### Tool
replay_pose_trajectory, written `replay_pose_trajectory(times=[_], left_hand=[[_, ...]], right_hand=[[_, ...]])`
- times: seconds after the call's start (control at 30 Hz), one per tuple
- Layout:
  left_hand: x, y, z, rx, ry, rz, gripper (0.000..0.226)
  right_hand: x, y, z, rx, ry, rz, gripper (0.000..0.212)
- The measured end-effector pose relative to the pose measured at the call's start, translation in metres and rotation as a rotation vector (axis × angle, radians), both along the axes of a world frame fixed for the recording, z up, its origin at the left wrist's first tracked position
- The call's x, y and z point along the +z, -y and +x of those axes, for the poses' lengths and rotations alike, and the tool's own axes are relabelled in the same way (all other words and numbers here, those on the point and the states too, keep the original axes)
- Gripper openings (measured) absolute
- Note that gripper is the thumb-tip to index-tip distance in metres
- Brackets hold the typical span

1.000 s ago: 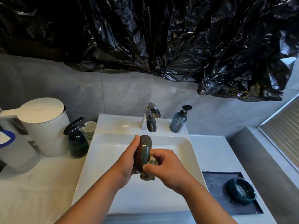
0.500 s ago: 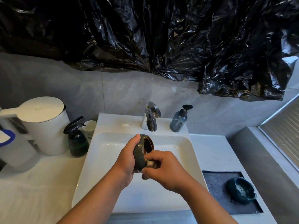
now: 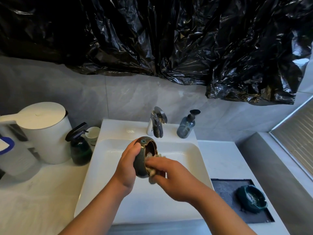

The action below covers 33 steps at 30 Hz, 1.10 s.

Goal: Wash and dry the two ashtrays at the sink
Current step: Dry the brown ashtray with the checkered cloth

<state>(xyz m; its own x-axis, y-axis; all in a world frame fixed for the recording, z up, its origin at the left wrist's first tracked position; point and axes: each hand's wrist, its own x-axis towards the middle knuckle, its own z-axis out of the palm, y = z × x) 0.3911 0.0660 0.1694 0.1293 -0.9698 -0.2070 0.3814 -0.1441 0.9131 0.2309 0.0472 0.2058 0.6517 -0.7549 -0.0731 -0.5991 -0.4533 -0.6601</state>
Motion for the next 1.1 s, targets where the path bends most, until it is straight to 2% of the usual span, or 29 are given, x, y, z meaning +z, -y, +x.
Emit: replay_pose_trajectory(times=[0.07, 0.17, 0.3, 0.4, 0.57, 0.63, 0.7, 0.8, 0.87, 0.97, 1.03, 1.1], left_hand=[[0.002, 0.001, -0.001, -0.018, 0.010, 0.007, 0.056], [0.006, 0.001, -0.003, -0.012, 0.026, -0.016, 0.052], [0.007, -0.002, -0.006, -0.027, 0.108, -0.085, 0.052], [0.001, -0.004, -0.004, -0.026, 0.183, -0.142, 0.057], [-0.011, -0.008, -0.003, -0.042, 0.392, -0.206, 0.054], [-0.011, -0.008, -0.003, -0.036, 0.394, -0.207, 0.055], [-0.009, -0.006, -0.003, -0.019, 0.353, -0.202, 0.056], [-0.006, -0.003, -0.002, -0.025, 0.256, -0.130, 0.062], [-0.005, -0.002, 0.000, -0.025, 0.181, -0.063, 0.055], [-0.004, -0.001, 0.001, -0.034, 0.121, 0.036, 0.052], [-0.005, -0.001, -0.002, -0.053, 0.117, 0.116, 0.046], [-0.007, -0.001, -0.004, -0.080, 0.105, 0.175, 0.038]], right_hand=[[-0.002, 0.002, 0.000, 0.047, -0.136, -0.168, 0.043], [0.003, 0.000, -0.001, 0.046, -0.096, -0.118, 0.039], [0.008, -0.006, 0.001, -0.048, 0.109, 0.205, 0.028], [0.006, -0.010, 0.002, -0.083, 0.359, 0.453, 0.015], [-0.004, -0.014, 0.005, -0.208, 0.822, 0.924, 0.017], [-0.007, -0.015, 0.005, -0.224, 0.866, 0.970, 0.023], [-0.007, -0.015, 0.005, -0.205, 0.756, 0.859, 0.022], [-0.004, -0.013, 0.003, -0.143, 0.401, 0.515, 0.029], [-0.007, -0.013, 0.004, -0.123, 0.207, 0.382, 0.038], [-0.019, -0.013, 0.003, -0.009, -0.037, 0.103, 0.040], [-0.028, -0.013, 0.001, 0.068, -0.289, -0.117, 0.054], [-0.031, -0.013, -0.001, 0.095, -0.482, -0.238, 0.075]])
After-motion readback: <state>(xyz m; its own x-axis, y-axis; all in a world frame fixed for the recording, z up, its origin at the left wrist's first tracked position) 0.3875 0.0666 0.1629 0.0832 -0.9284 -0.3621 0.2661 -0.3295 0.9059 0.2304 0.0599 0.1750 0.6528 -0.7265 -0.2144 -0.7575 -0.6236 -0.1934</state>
